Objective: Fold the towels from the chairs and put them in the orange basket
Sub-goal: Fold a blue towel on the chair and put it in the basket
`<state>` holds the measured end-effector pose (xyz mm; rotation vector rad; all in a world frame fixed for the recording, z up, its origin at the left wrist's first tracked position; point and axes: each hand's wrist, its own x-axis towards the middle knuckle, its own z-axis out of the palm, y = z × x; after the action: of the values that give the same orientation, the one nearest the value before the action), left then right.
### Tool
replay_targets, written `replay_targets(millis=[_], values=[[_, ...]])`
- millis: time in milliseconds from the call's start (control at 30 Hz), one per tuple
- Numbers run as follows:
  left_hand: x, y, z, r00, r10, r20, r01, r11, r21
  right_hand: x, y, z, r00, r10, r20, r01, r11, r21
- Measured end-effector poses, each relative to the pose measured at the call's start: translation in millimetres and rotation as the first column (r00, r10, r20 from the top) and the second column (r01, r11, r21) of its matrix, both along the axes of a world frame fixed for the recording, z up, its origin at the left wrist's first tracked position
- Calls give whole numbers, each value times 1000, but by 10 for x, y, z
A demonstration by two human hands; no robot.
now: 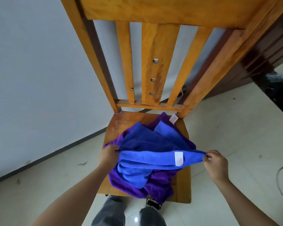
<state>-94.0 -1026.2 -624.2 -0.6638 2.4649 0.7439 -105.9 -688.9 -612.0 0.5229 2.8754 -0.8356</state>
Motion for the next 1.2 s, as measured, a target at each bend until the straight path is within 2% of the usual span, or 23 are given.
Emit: replay_targets(millis=[133,200,300,467,667,733,833,900,967,1000,1067,1200], values=[[-415,50,69,986,86,-145,-66,988,143,-77,59,-90,987,-111,112,118,992,-52],[-708,89,12,983,18,-183,10,988,151,-122,121,-138,974,-172,145,180,982,-49],[-1024,139,-160,987,-75,-141,96,984,151,-157,146,-216,963,-209,171,216,976,-25],[-1314,256,-436,986,-160,49,151,977,153,-213,184,-376,946,-255,201,260,966,2],[-1461,304,-573,959,-247,139,217,955,201,-319,148,-397,930,-263,259,306,941,-144],[-1479,306,-574,948,-277,157,241,946,217,-371,117,-387,895,-334,294,416,863,-288],[-1490,306,-577,960,-253,123,223,951,214,-397,117,-396,792,-472,387,610,602,-515],[-1497,305,-560,969,-237,74,219,956,194,-422,125,-398,746,-486,455,661,463,-590],[-1488,289,-531,968,-248,45,236,954,185,-465,128,-405,729,-462,505,678,391,-622],[-1480,273,-510,967,-253,30,243,951,191,-487,120,-402,731,-443,519,678,388,-624],[-1458,221,-453,968,-251,2,244,945,218,-523,85,-397,748,-417,516,663,440,-606],[-1372,100,-266,968,-242,-64,250,926,283,-534,35,-344,796,-449,405,604,554,-573]])
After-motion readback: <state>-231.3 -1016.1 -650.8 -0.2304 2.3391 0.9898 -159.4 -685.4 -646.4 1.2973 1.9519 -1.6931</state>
